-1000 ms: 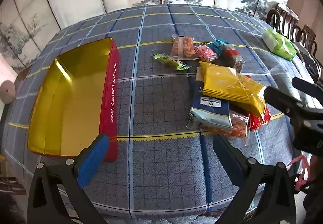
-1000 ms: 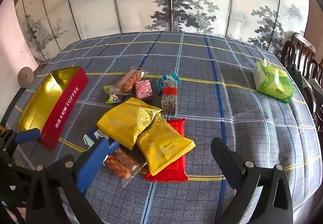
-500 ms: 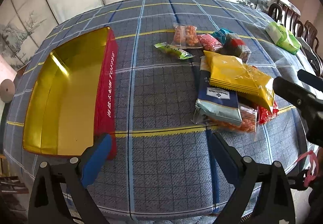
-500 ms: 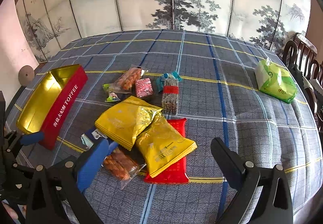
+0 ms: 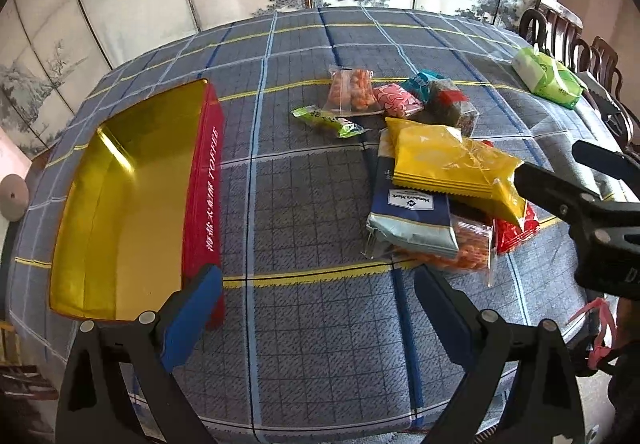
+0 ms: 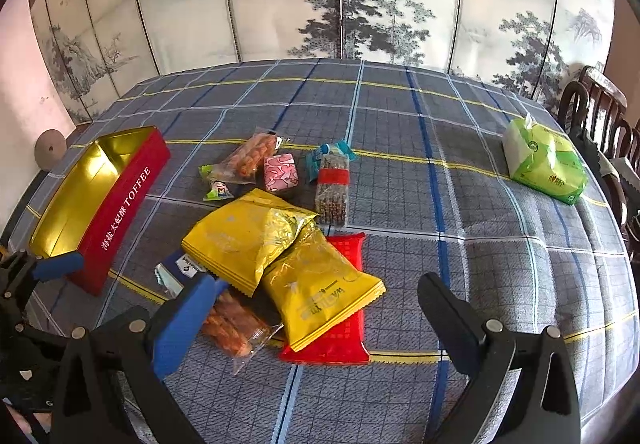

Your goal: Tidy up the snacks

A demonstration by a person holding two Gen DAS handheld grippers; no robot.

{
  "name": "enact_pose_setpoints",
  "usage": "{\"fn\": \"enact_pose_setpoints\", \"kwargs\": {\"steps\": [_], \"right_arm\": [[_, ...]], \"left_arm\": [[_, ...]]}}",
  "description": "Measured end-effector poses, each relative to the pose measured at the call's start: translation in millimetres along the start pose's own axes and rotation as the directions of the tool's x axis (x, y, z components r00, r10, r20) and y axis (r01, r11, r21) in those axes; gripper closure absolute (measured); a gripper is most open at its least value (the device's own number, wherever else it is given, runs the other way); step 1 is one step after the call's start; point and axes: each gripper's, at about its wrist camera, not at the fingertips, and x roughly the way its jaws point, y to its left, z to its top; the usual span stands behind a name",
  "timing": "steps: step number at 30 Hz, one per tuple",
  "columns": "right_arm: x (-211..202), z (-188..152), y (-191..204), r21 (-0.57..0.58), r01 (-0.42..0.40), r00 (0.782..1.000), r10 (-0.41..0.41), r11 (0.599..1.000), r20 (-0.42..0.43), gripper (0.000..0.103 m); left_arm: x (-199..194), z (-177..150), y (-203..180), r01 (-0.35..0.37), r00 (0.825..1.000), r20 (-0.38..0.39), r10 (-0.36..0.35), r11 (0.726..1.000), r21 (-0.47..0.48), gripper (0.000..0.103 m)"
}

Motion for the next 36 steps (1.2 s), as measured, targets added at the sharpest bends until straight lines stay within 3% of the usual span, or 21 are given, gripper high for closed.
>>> {"fn": "enact_pose_setpoints", "kwargs": {"steps": [36], "right_arm": [[-4.9, -1.0, -3.1, 0.019, -0.022, 1.000, 0.022, 1.000, 0.013, 0.000]], "left_arm": [[-9.3, 1.3, 1.3, -0.010, 1.000, 0.009, 0.010, 1.000, -0.015, 0.008]]}}
